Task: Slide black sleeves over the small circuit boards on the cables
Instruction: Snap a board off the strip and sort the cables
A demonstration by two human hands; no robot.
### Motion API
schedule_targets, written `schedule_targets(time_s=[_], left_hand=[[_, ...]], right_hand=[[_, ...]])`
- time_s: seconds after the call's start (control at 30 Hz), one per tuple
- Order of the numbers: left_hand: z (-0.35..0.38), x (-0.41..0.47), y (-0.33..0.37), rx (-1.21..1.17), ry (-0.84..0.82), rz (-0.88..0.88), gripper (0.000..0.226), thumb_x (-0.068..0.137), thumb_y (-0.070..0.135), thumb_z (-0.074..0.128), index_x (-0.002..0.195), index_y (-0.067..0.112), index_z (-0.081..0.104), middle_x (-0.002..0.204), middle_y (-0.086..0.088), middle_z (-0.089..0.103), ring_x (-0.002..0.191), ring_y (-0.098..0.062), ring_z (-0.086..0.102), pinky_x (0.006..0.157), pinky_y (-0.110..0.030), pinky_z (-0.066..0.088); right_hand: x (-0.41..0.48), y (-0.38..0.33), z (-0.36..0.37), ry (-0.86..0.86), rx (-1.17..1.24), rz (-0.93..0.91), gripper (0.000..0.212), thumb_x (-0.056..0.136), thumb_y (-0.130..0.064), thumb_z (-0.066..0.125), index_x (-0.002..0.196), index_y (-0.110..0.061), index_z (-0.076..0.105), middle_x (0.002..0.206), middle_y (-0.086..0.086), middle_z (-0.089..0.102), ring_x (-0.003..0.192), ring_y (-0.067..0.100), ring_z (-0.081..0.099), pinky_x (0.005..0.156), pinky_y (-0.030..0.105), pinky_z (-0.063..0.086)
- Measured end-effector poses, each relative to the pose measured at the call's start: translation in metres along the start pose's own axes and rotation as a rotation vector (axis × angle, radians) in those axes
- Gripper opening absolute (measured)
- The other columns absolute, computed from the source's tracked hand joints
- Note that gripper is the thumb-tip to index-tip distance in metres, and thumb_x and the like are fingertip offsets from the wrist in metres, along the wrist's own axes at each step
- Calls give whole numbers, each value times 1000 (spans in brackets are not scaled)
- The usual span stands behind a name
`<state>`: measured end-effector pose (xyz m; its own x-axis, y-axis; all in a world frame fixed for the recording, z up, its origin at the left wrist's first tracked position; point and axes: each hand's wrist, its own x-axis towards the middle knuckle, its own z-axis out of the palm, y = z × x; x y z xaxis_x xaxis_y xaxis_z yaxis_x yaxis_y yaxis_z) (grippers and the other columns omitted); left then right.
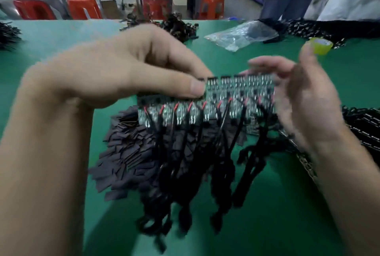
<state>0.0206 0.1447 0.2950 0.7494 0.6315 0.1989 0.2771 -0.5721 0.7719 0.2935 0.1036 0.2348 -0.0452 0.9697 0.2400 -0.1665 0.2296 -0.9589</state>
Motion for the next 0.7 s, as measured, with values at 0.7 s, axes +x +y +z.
schedule_targets(time_s=[0.7], left_hand=[[78, -48, -131, -584, 350, -572, 32, 69, 37, 81, 95, 18, 84, 96, -8, 78, 77, -9, 68, 66, -20, 59]], right_hand=[[40, 91, 39, -360, -673, 375, 7, 84, -26, 84, 81, -27, 78, 76, -8, 78, 68, 1, 67, 71, 22, 47]])
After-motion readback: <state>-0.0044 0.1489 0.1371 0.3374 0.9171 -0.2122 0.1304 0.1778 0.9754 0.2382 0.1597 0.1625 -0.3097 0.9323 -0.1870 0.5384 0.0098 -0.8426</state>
